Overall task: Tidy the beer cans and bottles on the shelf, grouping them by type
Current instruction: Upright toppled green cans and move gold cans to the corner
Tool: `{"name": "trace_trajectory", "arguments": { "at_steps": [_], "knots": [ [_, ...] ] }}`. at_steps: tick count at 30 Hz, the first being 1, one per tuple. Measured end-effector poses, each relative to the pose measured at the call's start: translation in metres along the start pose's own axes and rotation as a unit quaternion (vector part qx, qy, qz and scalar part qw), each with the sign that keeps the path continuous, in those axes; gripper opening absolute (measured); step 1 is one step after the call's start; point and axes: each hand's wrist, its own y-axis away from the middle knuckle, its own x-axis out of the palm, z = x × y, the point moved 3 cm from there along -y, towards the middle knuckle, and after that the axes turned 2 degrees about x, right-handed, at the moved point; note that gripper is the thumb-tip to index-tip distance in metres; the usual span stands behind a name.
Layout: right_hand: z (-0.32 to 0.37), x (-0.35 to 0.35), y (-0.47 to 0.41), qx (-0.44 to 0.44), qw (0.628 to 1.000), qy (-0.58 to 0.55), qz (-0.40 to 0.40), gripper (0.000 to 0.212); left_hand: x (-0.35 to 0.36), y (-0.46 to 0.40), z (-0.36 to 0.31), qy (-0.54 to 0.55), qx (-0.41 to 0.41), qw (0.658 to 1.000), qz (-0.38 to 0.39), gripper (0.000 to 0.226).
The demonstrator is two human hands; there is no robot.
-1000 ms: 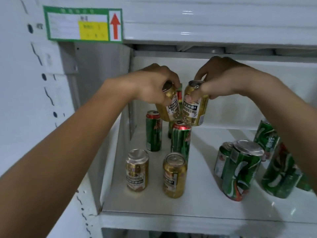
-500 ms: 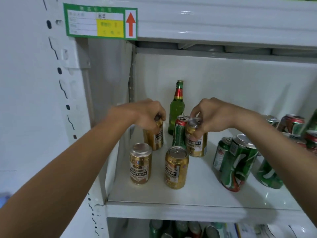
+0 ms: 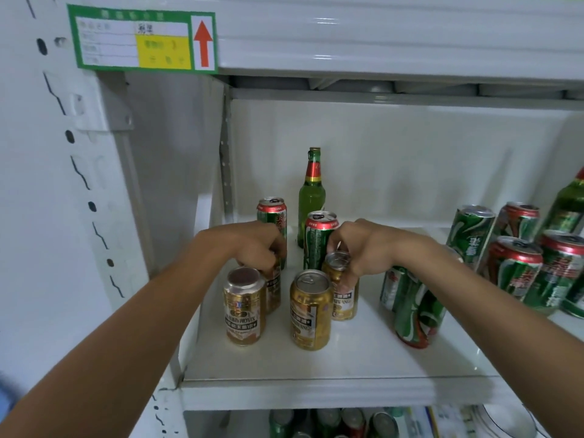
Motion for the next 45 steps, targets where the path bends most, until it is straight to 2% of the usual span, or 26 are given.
{"name": "trace_trajectory", "arguments": {
  "at_steps": [7,13,18,21,25,27,29,32,36,40,45],
  "knots": [
    [-0.001,0.005,0.0,0.003,0.999,-0.031,-0.013,0.05,0.002,0.002,-0.002,0.014,-0.002,1.0,-0.004,0.054],
    [-0.005,0.007,0.006,0.021,0.999,-0.04,-0.005,0.061,0.005,0.005,-0.003,0.021,0.0,0.999,-0.025,0.044],
    [-0.01,0.003,0.022,0.03,0.998,-0.064,-0.003,0.058,-0.002,0.009,-0.004,0.031,0.038,0.983,-0.177,0.029],
    [-0.006,-0.009,0.042,0.021,0.994,-0.094,-0.041,0.064,-0.008,0.013,-0.01,0.06,0.084,0.957,-0.271,0.016],
    [-0.001,-0.033,0.073,0.012,0.986,-0.133,-0.102,0.063,-0.015,0.02,-0.032,0.113,0.143,0.911,-0.369,0.019],
    [-0.01,-0.044,0.093,0.021,0.969,-0.196,-0.151,0.056,-0.017,0.026,-0.047,0.131,0.172,0.882,-0.419,0.021],
    [-0.024,-0.052,0.119,0.027,0.936,-0.282,-0.209,0.039,-0.018,0.027,-0.062,0.158,0.201,0.861,-0.439,0.02],
    [-0.054,-0.054,0.16,0.05,0.877,-0.38,-0.29,0.015,-0.02,0.023,-0.082,0.17,0.241,0.854,-0.429,0.019],
    [-0.101,-0.04,0.205,0.109,0.828,-0.402,-0.375,0.011,-0.022,0.012,-0.113,0.156,0.292,0.872,-0.359,0.021],
    [-0.144,-0.016,0.248,0.163,0.828,-0.372,-0.388,0.007,-0.022,-0.019,-0.147,0.091,0.305,0.914,-0.252,0.033],
    [-0.216,0.011,0.32,0.227,0.815,-0.327,-0.422,0.004,-0.019,-0.068,-0.164,0.128,0.219,0.945,-0.207,0.03]
  ]
}}
